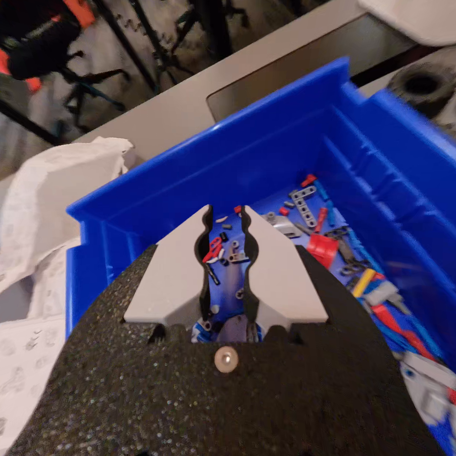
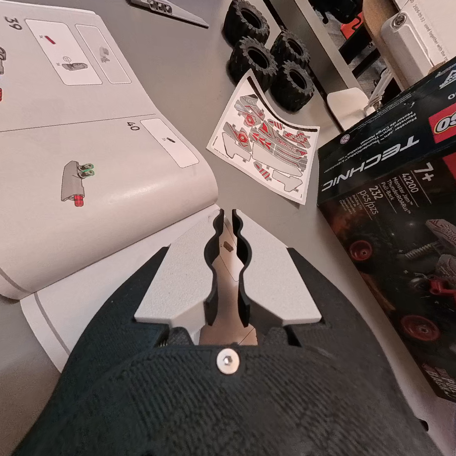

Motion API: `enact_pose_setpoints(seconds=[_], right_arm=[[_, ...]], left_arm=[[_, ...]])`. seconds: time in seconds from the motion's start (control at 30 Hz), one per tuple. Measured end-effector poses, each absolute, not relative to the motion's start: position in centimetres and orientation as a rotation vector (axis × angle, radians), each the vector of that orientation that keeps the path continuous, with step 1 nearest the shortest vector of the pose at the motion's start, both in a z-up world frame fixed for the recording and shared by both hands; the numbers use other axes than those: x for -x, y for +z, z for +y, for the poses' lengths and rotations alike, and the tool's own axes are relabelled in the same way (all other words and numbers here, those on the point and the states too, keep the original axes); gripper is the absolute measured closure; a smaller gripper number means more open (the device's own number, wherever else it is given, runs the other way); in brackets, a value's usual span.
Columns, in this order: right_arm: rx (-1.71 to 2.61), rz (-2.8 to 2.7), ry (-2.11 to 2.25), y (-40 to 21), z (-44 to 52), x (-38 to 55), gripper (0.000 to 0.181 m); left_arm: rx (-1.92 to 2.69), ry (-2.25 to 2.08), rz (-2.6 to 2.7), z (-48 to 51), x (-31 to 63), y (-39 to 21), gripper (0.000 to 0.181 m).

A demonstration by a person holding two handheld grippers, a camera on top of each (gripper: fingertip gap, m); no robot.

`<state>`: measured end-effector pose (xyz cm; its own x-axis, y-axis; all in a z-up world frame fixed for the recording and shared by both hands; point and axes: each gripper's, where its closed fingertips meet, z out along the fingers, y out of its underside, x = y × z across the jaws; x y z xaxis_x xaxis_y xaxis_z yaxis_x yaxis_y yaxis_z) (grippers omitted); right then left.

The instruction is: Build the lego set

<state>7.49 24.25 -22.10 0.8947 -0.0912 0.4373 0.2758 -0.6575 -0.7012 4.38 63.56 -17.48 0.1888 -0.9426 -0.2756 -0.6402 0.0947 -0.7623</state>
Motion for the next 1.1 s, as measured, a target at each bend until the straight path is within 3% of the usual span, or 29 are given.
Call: enact_pose_setpoints(seconds=[0.27, 0.5, 0.63, 0.73, 0.83, 1.1], right_arm=[[2.222, -0.132, -0.563, -22.1, 24.3, -7.5, 0.177], [2.222, -0.134, -0.563, -22.1, 24.3, -7.5, 0.177], [2.222, -0.134, -0.564, -22.1, 24.3, -7.5, 0.177], [2.222, -0.135, -0.563, -22.1, 24.3, -7.5, 0.177], [2.222, -0.135, -0.563, -22.1, 24.3, -7.5, 0.177], [2.221, -0.138, -0.568, -22.1, 24.3, -7.5, 0.177]], left_arm=[[1.528, -0.16, 1.843, 62.6, -3.6, -22.5, 0.181], [1.493, -0.402, 1.952, 59.9, -3.1, -20.9, 0.181], [1.629, -0.268, 1.66, 63.9, -3.9, -20.2, 0.163], [1.573, -0.287, 1.692, 63.2, -4.9, -21.4, 0.16], [1.502, -0.29, 1.786, 61.9, -5.0, -21.9, 0.18], [1.516, -0.314, 2.123, 59.1, -0.5, -21.6, 0.179]])
